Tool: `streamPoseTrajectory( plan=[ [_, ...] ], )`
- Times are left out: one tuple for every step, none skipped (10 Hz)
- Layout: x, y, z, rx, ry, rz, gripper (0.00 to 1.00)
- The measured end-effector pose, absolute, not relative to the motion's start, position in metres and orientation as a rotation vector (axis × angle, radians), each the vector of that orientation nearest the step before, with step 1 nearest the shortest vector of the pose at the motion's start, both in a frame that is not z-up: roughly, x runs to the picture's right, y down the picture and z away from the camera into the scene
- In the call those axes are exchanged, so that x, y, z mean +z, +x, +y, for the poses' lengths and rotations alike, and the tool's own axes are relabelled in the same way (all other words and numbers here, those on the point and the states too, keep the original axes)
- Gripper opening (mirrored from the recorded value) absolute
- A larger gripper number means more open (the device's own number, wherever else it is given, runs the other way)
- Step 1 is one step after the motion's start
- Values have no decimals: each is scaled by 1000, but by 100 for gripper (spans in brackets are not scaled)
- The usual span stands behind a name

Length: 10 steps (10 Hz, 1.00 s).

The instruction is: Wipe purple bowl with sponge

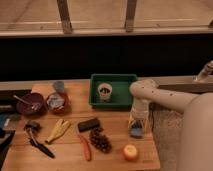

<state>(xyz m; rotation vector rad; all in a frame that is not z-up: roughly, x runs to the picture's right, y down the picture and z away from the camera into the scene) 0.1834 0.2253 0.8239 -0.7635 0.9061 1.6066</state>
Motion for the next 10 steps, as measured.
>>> streamPoseTrajectory(
  plan=[
    [823, 184, 223, 1610, -758, 897, 0],
    [817, 184, 216, 1611, -744, 881, 0],
    [809, 184, 207, 1608, -727, 863, 0],
    [797, 182, 194, 1608, -700, 838, 0],
    [781, 180, 175, 1605, -662, 804, 0],
    [769, 178, 159, 1598, -626, 772, 0],
    [756, 173, 138, 1592, -588, 730, 0],
    [748, 170, 120, 1580, -555, 692, 0],
    [738, 162, 91, 1562, -512, 628, 0],
    [735, 151, 70, 1545, -491, 583, 0]
  ],
)
